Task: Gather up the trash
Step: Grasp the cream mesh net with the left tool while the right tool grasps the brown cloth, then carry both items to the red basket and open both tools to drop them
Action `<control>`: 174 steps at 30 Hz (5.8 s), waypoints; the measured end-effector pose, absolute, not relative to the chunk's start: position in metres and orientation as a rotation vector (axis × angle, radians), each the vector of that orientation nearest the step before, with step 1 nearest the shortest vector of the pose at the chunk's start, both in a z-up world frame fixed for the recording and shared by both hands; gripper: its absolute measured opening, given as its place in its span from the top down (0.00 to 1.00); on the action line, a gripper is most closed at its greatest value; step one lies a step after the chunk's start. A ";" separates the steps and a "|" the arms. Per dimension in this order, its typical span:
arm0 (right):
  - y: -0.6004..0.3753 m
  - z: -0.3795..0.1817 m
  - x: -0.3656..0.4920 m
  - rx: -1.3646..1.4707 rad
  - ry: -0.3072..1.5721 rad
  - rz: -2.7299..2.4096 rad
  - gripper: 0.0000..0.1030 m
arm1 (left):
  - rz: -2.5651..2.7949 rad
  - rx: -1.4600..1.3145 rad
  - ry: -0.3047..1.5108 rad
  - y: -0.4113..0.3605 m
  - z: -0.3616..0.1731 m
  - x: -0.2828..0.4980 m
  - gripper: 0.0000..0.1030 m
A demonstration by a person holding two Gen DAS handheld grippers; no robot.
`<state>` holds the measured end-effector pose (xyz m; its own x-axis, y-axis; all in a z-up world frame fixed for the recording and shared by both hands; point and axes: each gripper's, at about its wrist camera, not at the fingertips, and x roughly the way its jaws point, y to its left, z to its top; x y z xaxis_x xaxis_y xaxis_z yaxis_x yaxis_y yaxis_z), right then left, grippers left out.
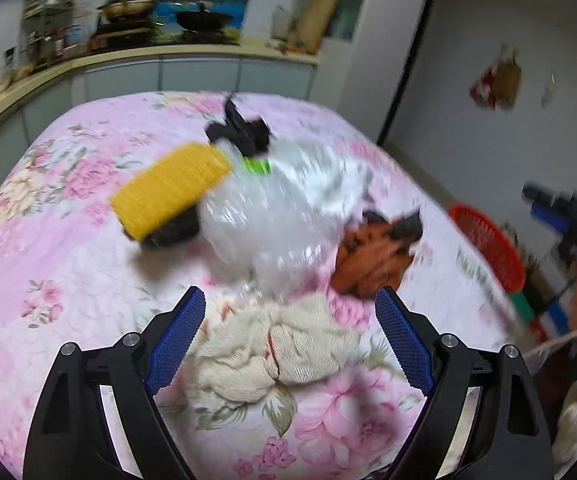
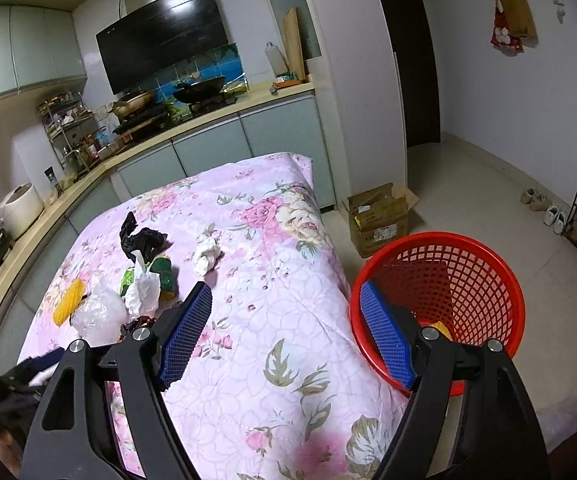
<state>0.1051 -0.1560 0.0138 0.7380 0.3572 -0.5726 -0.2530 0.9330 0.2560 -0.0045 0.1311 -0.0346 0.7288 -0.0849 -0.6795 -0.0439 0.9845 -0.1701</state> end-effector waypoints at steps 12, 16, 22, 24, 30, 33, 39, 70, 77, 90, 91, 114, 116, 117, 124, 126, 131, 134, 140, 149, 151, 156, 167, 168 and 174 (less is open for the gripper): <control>-0.141 0.002 0.103 0.151 0.688 0.345 0.22 | -0.033 -0.100 0.829 0.131 -0.066 -0.001 0.45; -0.135 -0.002 0.103 0.134 0.700 0.360 0.22 | -0.034 -0.123 0.821 0.137 -0.063 -0.002 0.57; -0.121 -0.007 0.099 0.113 0.706 0.390 0.22 | -0.017 -0.132 0.791 0.145 -0.050 -0.003 0.60; -0.111 -0.010 0.096 0.104 0.710 0.416 0.22 | -0.008 -0.131 0.775 0.146 -0.043 -0.006 0.60; -0.079 -0.018 0.086 0.070 0.723 0.502 0.22 | 0.018 -0.142 0.697 0.153 -0.015 -0.016 0.60; -0.063 -0.024 0.088 0.057 0.748 0.538 0.22 | 0.039 -0.160 0.660 0.158 -0.005 -0.021 0.60; -0.022 -0.037 0.094 0.038 0.806 0.590 0.15 | 0.075 -0.202 0.625 0.169 0.002 -0.024 0.60; 0.002 -0.050 0.108 -0.040 0.809 0.604 0.38 | 0.059 -0.249 0.640 0.170 -0.011 -0.017 0.60; -0.016 -0.027 0.102 -0.031 0.728 0.582 0.38 | 0.060 -0.238 0.604 0.162 -0.005 -0.019 0.60; -0.048 0.013 0.097 0.000 0.616 0.557 0.38 | 0.052 -0.174 0.548 0.137 0.022 0.001 0.60; -0.051 0.016 0.097 0.003 0.607 0.555 0.38 | 0.043 -0.168 0.542 0.133 0.025 0.005 0.60; -0.117 0.046 0.104 0.084 0.515 0.469 0.38 | -0.099 -0.114 0.487 0.060 0.055 0.060 0.60; -0.125 0.047 0.107 0.097 0.511 0.453 0.38 | -0.115 -0.110 0.488 0.053 0.056 0.066 0.60; -0.128 0.048 0.107 0.102 0.510 0.447 0.38 | -0.123 -0.107 0.490 0.049 0.057 0.069 0.60; -0.157 0.053 0.115 0.140 0.499 0.379 0.38 | -0.180 -0.096 0.500 0.020 0.059 0.085 0.60; -0.163 0.054 0.117 0.143 0.498 0.360 0.38 | -0.199 -0.091 0.503 0.011 0.060 0.091 0.60; -0.178 0.052 0.123 0.159 0.512 0.298 0.38 | -0.243 -0.074 0.521 -0.013 0.058 0.102 0.60; -0.186 0.050 0.124 0.162 0.525 0.263 0.38 | -0.270 -0.076 0.537 -0.025 0.056 0.109 0.60; -0.209 0.046 0.128 0.162 0.544 0.161 0.38 | -0.308 -0.051 0.556 -0.051 0.052 0.120 0.59; -0.236 0.030 0.147 0.158 0.614 0.053 0.38 | -0.349 -0.030 0.606 -0.078 0.036 0.138 0.59; -0.242 0.024 0.151 0.172 0.640 0.036 0.38 | -0.372 -0.022 0.625 -0.090 0.031 0.144 0.59; -0.256 0.016 0.159 0.207 0.680 -0.008 0.38 | -0.427 -0.012 0.683 -0.116 0.012 0.156 0.59; -0.273 -0.004 0.173 0.289 0.759 -0.031 0.36 | -0.490 0.045 0.800 -0.171 -0.034 0.172 0.59; -0.273 -0.006 0.174 0.299 0.766 -0.029 0.35 | -0.492 0.047 0.809 -0.174 -0.037 0.173 0.59; -0.277 -0.016 0.180 0.335 0.813 -0.021 0.29 | -0.501 0.057 0.850 -0.183 -0.051 0.175 0.53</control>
<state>0.1801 -0.2767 -0.0157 0.6901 0.1091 -0.7155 0.1458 0.9473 0.2851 0.1749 -0.1834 -0.0510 0.5518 -0.4012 -0.7311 0.4455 0.8829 -0.1483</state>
